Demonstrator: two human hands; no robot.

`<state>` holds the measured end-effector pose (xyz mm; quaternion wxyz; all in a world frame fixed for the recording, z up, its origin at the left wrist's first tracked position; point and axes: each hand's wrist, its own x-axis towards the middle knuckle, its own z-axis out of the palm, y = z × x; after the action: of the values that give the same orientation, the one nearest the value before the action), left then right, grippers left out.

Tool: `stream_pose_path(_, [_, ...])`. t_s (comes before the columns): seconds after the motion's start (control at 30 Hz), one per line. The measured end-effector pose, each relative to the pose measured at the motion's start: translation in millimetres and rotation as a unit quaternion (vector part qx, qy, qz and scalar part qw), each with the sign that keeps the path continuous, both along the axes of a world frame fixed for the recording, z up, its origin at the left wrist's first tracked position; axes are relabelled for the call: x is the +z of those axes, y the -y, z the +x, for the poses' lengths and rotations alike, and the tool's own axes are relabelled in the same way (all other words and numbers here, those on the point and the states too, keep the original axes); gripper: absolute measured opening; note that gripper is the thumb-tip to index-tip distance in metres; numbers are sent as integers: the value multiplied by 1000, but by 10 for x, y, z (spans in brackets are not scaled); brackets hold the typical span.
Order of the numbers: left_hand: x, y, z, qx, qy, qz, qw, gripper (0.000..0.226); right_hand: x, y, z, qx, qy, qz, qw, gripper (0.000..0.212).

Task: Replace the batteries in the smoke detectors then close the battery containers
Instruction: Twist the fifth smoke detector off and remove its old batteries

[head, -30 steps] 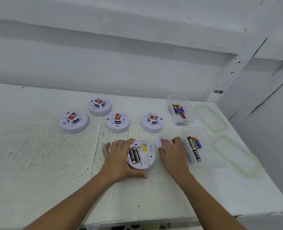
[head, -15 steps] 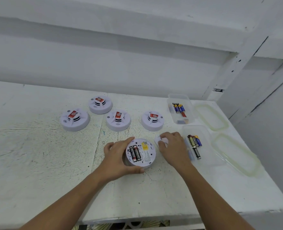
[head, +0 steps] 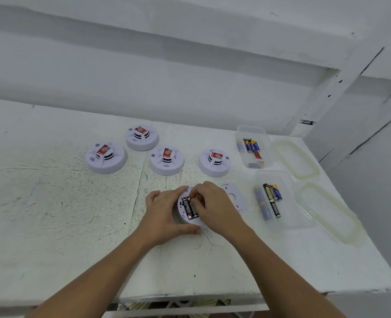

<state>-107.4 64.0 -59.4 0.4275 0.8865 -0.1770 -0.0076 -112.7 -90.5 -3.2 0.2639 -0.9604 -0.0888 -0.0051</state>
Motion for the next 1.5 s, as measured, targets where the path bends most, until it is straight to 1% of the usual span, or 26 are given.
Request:
stream_pose_path(0.13, [2, 1, 0, -10, 14, 21, 1000, 106, 10, -40, 26, 22, 7, -29, 999, 12])
stream_pose_path(0.23, [-7, -14, 1, -18, 18, 17, 1000, 103, 16, -82, 53, 27, 1, -55, 998, 12])
stream_pose_path(0.47, [-5, -18, -21, -20, 25, 19, 999, 106, 111, -40, 120, 63, -57, -33, 996, 6])
stream_pose_path(0.6, [-9, -19, -21, -21, 23, 17, 999, 109, 172, 9, 69, 52, -63, 7, 997, 3])
stream_pose_path(0.77, [-14, -34, -14, -16, 11, 12, 1000, 113, 173, 62, -32, 34, -50, 60, 996, 14])
stream_pose_path(0.87, [-16, -31, -5, -15, 5, 9, 1000, 112, 153, 53, -64, 23, -39, 80, 996, 11])
stream_pose_path(0.93, [-10, -27, -5, -11, 8, 9, 1000, 112, 165, 66, -64, -2, -47, 126, 991, 9])
stream_pose_path(1.0, [14, -18, -12, -9, 9, 7, 1000, 112, 216, 121, -54, -49, -80, 212, 973, 9])
stream_pose_path(1.1, [44, -19, -14, -7, 7, 5, 1000, 115, 370, 321, -11, -119, -123, 356, 919, 11])
stream_pose_path(1.17, [43, -24, -10, -7, 3, 9, 1000, 117, 502, 531, 24, -161, -127, 406, 891, 13])
stream_pose_path(1.23, [35, -24, -4, -8, 0, 12, 1000, 117, 612, 777, 43, -209, -114, 420, 876, 12])
stream_pose_path(1.3, [24, -19, 1, -12, 3, 11, 1000, 115, 666, 1046, 52, -251, -101, 397, 877, 11])
stream_pose_path(1.37, [19, -13, 2, -13, 8, 4, 1000, 113, 650, 1303, 54, -293, -108, 317, 896, 13])
stream_pose_path(1.43, [16, -9, 5, -15, 10, 0, 1000, 112, 594, 1511, 48, -322, -128, 172, 922, 16])
stream_pose_path(1.5, [9, -8, 9, -16, 13, 2, 1000, 109, 537, 1596, 24, -317, -158, 26, 935, 17])
